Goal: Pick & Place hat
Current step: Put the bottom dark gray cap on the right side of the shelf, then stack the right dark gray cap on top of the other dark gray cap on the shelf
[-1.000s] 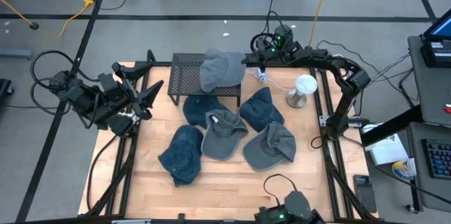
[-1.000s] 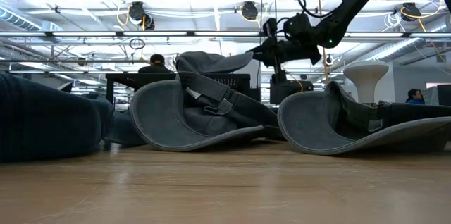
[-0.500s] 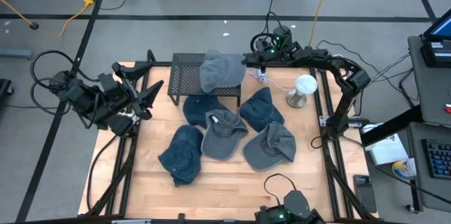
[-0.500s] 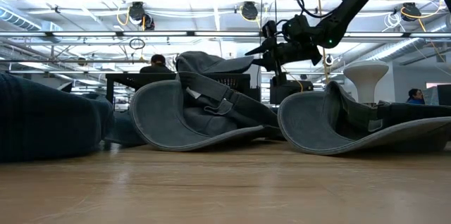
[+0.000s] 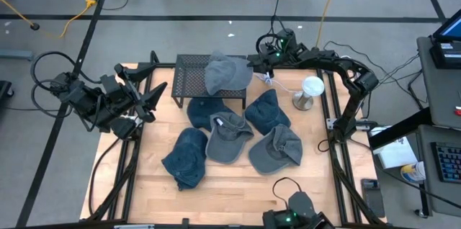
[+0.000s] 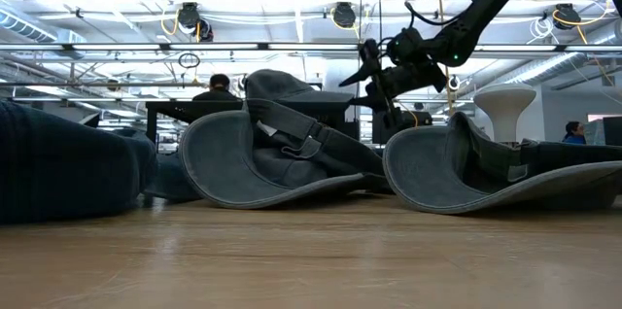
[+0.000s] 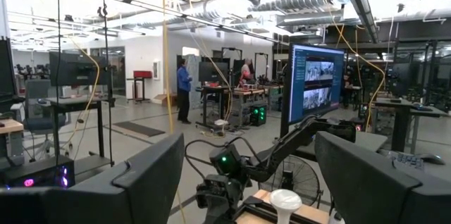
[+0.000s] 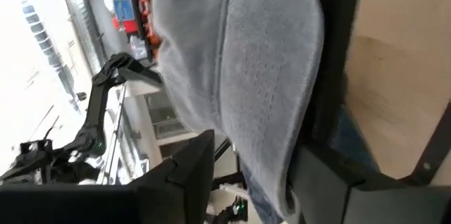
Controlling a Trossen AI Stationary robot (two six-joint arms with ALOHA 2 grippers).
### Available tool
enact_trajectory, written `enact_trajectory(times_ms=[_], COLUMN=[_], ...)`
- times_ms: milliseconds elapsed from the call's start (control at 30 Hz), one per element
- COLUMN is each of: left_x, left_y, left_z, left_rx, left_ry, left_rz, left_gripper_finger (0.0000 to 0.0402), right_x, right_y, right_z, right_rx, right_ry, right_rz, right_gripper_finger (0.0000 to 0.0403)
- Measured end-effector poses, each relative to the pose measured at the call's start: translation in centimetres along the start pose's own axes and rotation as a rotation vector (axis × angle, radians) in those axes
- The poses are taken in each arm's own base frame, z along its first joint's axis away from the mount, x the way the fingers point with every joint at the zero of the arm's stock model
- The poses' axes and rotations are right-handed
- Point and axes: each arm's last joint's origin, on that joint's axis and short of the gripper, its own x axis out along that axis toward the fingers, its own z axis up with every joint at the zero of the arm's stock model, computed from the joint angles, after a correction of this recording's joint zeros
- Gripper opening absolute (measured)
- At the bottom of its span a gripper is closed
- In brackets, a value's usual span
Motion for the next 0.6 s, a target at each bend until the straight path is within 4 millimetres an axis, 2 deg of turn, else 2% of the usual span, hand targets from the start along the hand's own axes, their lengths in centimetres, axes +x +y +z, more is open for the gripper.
enact_trajectory(times_ms=[267, 500, 600], left_x=[0.0, 0.0, 0.0], left_y=[0.0, 0.0, 0.0], left_z=[0.0, 0.0, 0.0], left_rx=[0.0, 0.001, 0.001], left_ry=[0.0, 0.0, 0.0], left_rz=[0.0, 0.0, 0.0], left_gripper_finger=[0.0319, 0.0319, 0.0319], right_x=[-0.3, -1.6, -2.6], right_y=[-0.4, -0.6, 0.0], right_z=[0.2, -0.3, -0.7], right_rx=[0.011, 0.02, -0.017], right_ry=[-0.033, -0.054, -0.079], right_rz=[-0.029, -0.103, -0.129], right_gripper_finger=[0.0156, 0.0155, 0.0155])
